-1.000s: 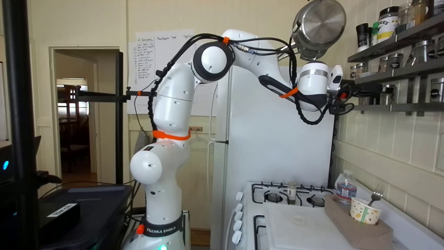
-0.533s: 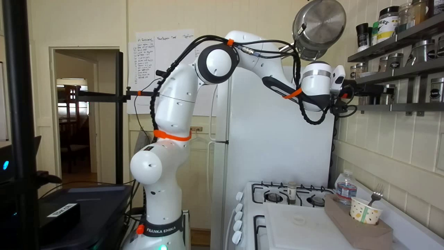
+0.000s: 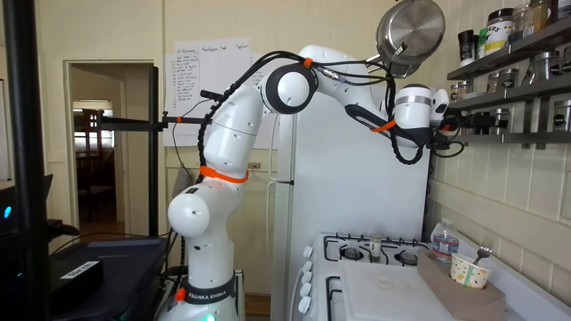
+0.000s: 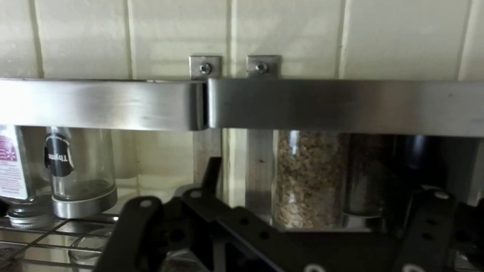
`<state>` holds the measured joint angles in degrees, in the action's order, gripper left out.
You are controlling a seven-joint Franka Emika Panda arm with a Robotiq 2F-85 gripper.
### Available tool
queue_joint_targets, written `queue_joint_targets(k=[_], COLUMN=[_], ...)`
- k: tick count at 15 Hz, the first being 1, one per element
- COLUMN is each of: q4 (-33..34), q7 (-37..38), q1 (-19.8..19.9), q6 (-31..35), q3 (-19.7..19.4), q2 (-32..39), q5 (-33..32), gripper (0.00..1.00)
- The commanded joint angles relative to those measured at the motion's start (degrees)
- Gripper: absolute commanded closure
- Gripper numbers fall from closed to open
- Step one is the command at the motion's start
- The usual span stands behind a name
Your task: Pick up the bottle from the shelf and put it on the kitchen board
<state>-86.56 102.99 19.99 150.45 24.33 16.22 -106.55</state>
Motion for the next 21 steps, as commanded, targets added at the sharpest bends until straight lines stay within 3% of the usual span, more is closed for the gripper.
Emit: queue_joint_targets(k=[1, 3, 4, 5, 7, 13, 16, 21], q4=[3.61, 4.58, 4.98, 5.35, 5.94, 5.95, 5.58, 5.65], q7=[1.06, 0.94, 0.91, 0.89, 0.81, 1.35, 2.79, 9.1], q1=[-0.31, -0.34, -0.34, -0.35, -0.41, -0.84, -1.15, -2.06], q6=[2.38, 2.56, 2.61, 2.64, 2.77, 2.56, 1.39, -1.13], q3=[0.19, 0.18, 0.18, 0.18, 0.22, 0.36, 0.22, 0.13], q2=[2.86, 3.71, 4.05, 4.45, 4.98, 4.97, 4.12, 2.74], q5=[-2.35, -2.28, -2.31, -2.29, -2.33, -3.02, -4.89, -16.02], gripper=[0.0, 0.0, 0.07, 0.27, 0.31, 0.75, 0.75, 0.75])
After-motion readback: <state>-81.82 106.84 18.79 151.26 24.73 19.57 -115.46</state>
